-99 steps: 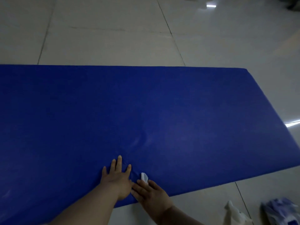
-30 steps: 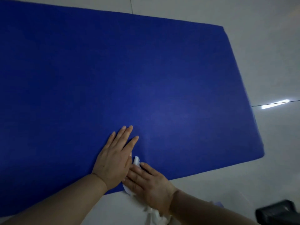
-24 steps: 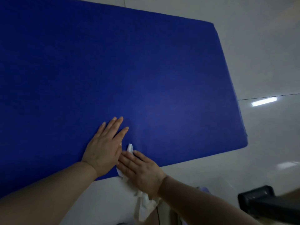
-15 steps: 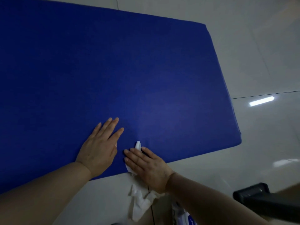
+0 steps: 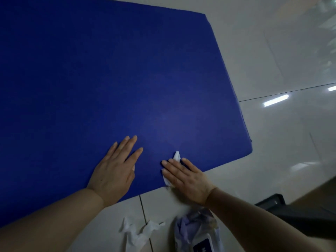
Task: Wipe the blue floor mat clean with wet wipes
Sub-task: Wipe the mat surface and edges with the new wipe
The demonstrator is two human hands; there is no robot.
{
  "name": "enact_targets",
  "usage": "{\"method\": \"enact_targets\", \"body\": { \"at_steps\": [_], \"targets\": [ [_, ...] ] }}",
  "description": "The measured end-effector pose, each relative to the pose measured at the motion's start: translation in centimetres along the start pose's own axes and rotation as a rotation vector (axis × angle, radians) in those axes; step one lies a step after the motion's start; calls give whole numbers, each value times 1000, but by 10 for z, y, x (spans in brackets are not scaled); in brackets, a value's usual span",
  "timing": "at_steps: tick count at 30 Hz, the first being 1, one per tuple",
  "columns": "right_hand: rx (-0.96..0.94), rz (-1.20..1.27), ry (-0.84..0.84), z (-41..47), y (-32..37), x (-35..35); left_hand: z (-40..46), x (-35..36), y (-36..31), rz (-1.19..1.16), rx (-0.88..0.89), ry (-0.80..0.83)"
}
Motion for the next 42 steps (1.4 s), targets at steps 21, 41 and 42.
{"method": "enact_targets", "body": {
  "at_steps": [21,41,42],
  "targets": [
    [539,70,132,-104,-134,0,51,6,-36,-34,139,-31],
    [1642,634,-408,-133,-240,-10,138,18,-49,96,197,-41],
    [1673,573,-420,-132,-240,-12,137,19,-49,91,200,-46]
  ]
}}
Point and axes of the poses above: each hand's wrist, its own z-axis towards the middle knuckle, its own x-axis out of the palm, y = z × x, the point moved 8 cm from there along z, towards the middle knuckle, and after that the axes turned 14 degrees about z, right-handed, at the moved point
